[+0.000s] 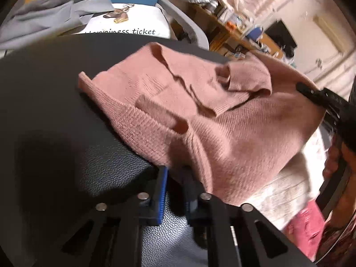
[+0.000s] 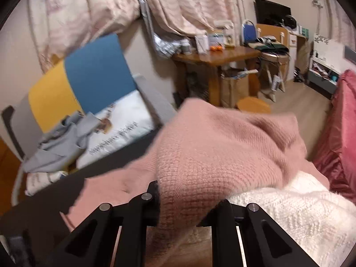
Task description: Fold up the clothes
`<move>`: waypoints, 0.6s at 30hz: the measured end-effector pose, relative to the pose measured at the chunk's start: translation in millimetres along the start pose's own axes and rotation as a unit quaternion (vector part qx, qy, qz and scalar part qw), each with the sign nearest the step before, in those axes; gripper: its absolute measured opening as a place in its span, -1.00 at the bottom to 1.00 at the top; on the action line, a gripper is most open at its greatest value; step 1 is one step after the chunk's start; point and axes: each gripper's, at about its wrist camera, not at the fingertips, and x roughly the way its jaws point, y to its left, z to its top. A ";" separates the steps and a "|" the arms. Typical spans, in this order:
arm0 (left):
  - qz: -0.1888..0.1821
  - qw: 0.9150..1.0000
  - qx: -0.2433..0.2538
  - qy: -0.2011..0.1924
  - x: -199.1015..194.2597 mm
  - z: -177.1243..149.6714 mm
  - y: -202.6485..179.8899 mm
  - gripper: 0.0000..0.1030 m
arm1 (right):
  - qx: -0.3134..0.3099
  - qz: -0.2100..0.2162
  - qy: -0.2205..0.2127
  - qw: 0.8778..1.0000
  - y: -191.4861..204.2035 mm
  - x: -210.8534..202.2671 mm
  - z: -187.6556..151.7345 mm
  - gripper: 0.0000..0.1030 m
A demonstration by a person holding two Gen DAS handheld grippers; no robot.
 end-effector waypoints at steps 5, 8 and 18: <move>-0.014 0.998 0.042 -0.040 -27.8 -0.3 -8.9 -0.95 | -0.027 0.044 -0.034 0.998 51.7 -32.2 11.0 -0.71; -0.050 0.996 0.041 -0.061 -49.5 -1.0 -11.6 -0.93 | -0.039 0.065 -0.039 0.996 80.9 -44.4 14.4 -0.71; -0.063 0.989 0.070 -0.115 -108.8 -37.3 2.2 -0.68 | -0.180 0.135 -0.025 0.974 191.2 -85.3 -37.2 -0.74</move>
